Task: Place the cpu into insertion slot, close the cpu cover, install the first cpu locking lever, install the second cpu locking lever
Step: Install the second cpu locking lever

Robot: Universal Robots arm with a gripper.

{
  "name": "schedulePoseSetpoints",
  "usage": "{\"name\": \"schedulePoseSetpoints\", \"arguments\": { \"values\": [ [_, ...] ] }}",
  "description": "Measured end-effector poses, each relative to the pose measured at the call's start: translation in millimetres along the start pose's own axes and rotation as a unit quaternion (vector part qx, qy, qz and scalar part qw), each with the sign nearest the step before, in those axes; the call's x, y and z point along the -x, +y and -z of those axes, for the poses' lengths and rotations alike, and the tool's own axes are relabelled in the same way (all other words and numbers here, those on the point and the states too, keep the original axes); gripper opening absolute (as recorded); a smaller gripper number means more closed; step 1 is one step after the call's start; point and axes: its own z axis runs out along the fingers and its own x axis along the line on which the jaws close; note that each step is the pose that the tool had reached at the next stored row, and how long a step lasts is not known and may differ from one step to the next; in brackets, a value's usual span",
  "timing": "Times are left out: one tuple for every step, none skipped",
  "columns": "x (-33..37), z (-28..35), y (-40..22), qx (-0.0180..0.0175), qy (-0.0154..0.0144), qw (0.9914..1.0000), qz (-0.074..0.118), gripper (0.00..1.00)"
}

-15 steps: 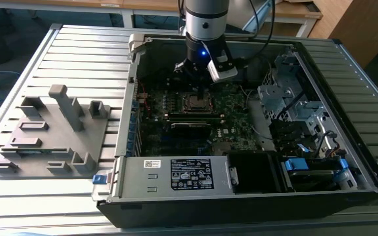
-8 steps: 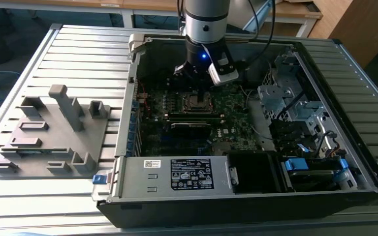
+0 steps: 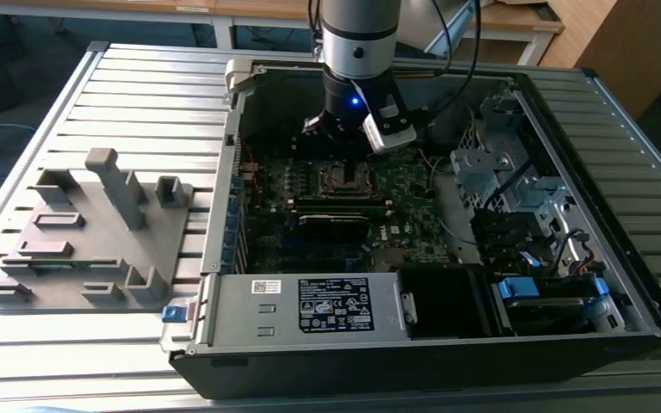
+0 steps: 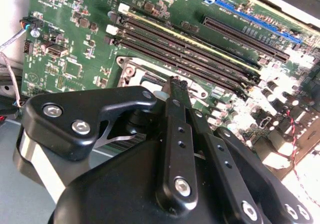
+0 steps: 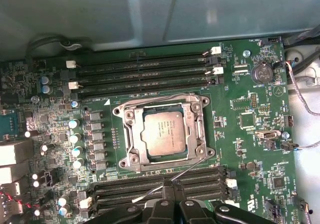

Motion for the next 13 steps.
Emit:
{"name": "schedulePoseSetpoints", "arguments": {
  "values": [
    [0.0,0.0,0.0,0.0000,0.0000,1.00000,0.000,0.10],
    [0.0,0.0,0.0,0.0000,0.0000,1.00000,0.000,0.10],
    [0.0,0.0,0.0,0.0000,0.0000,1.00000,0.000,0.10],
    [0.0,0.0,0.0,0.0000,0.0000,1.00000,0.000,0.10],
    [0.0,0.0,0.0,0.0000,0.0000,1.00000,0.000,0.10],
    [0.0,0.0,0.0,0.0000,0.0000,1.00000,0.000,0.10],
    [-0.2,-0.1,-0.1,0.0000,0.0000,1.00000,0.000,0.10],
    [-0.8,-0.2,-0.1,0.0001,0.0000,1.00000,0.000,0.10],
    [-1.5,-0.4,-0.2,0.0001,-0.0001,1.00000,0.000,0.10],
    [-2.5,-0.4,-0.4,0.0000,0.0000,1.00000,0.000,0.10],
    [-3.4,-0.5,-0.5,0.0000,-0.0001,1.00000,0.000,0.10],
    [-4.5,-0.6,-0.7,0.0000,-0.0001,1.00000,0.000,0.10],
    [-5.6,-0.8,-0.8,0.0000,-0.0001,1.00000,0.000,0.10]
  ]
}}
